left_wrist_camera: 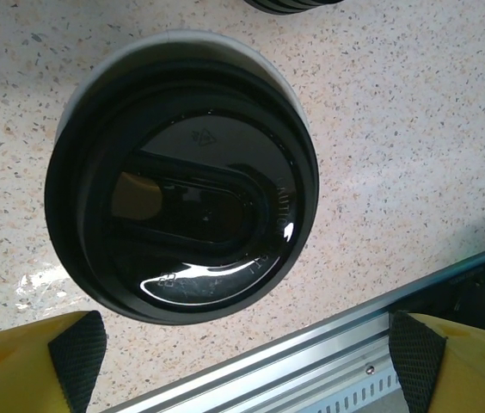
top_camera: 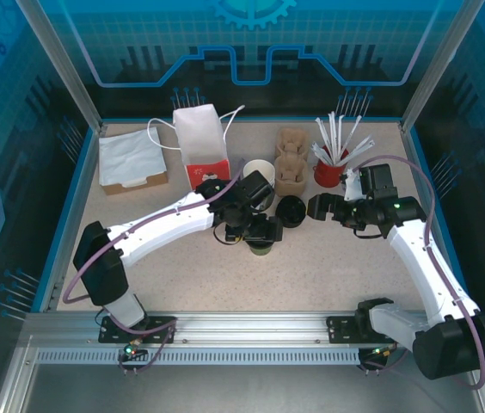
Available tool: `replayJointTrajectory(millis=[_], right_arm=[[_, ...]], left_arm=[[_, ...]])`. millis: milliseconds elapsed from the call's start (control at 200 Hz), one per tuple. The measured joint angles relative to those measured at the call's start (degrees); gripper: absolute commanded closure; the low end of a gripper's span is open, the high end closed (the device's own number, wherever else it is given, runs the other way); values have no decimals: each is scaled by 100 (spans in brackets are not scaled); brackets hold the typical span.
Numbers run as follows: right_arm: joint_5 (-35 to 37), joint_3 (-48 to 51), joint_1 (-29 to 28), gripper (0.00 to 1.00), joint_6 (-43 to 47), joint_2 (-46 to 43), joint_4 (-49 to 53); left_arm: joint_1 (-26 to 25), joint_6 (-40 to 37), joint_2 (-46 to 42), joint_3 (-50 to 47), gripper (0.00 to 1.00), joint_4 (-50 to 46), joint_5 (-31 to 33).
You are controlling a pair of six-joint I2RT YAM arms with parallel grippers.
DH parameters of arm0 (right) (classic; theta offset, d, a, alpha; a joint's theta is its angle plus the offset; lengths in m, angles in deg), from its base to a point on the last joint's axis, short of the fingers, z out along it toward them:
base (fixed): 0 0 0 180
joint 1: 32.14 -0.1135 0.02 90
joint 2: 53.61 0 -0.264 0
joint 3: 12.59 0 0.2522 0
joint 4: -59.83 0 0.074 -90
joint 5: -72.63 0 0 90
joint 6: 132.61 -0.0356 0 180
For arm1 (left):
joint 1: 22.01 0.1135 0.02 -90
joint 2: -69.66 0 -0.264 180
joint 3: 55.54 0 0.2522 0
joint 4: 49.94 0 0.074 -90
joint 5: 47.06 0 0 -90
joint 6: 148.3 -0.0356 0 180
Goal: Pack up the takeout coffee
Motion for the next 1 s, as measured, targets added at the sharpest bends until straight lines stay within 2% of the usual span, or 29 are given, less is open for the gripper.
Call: replayJointTrajectory(millis=[1001], right_arm=[[-2, 0, 0, 0, 0, 0, 0]], left_arm=[[2, 0, 210, 4, 10, 157, -81]])
